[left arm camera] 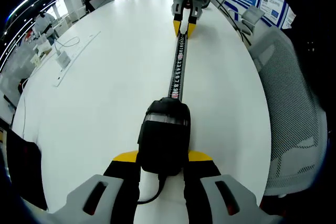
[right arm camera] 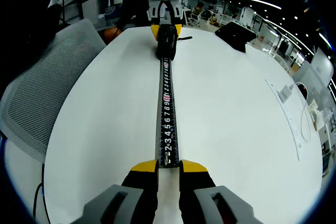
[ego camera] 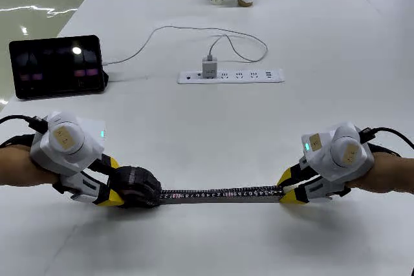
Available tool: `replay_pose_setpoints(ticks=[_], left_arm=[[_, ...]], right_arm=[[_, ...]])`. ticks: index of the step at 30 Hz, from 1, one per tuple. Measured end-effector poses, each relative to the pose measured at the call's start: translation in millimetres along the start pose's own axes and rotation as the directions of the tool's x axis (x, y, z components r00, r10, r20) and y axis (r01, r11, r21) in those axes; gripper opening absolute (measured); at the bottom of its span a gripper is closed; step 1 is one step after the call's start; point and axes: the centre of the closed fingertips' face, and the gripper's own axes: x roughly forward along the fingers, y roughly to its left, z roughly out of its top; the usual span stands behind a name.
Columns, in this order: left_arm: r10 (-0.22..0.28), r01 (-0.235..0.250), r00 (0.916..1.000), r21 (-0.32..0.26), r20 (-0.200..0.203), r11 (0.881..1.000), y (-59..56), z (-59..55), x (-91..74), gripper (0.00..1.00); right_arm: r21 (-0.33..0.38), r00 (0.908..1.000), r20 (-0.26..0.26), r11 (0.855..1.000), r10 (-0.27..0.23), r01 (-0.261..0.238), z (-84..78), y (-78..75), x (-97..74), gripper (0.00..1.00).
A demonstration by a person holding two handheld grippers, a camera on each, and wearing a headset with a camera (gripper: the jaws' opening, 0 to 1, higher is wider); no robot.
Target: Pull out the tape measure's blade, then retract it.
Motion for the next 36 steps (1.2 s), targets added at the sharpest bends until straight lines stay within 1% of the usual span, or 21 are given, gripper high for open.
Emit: replay_pose_setpoints(ticks=[14, 20, 28, 31, 36], left_arm=[[0.003, -0.003, 1.0, -0.009, -0.007, 1.0, -0.1, 0.0, -0.5, 0.26], [0.01, -0.01, 0.9998, -0.019, -0.016, 1.0, 0.0, -0.1, -0.9, 0.27], [0.037, -0.037, 0.9992, -0.038, -0.013, 0.999, 3.2, -2.1, -6.4, 0.32], [0.043, -0.043, 0.999, -0.047, -0.014, 0.998, 2.2, -3.1, -9.2, 0.37], [0.051, -0.051, 0.9987, -0.058, -0.008, 0.997, -1.6, -3.8, -13.8, 0.42]], right_arm=[[-0.015, 0.9997, -0.025, 1.0, -0.004, 0.004, -0.8, -1.1, -0.7, 0.13], [-0.012, 0.9996, -0.02, 1.0, -0.018, 0.018, 0.5, -1.4, -4.0, 0.15], [-0.003, 0.9992, -0.019, 0.999, -0.034, 0.034, 0.0, -0.8, -8.7, 0.23], [0.004, 0.9989, -0.019, 0.999, -0.042, 0.042, -0.2, 0.2, -11.3, 0.27], [0.013, 0.9985, -0.019, 0.999, -0.052, 0.052, -0.7, 2.8, -15.9, 0.31]])
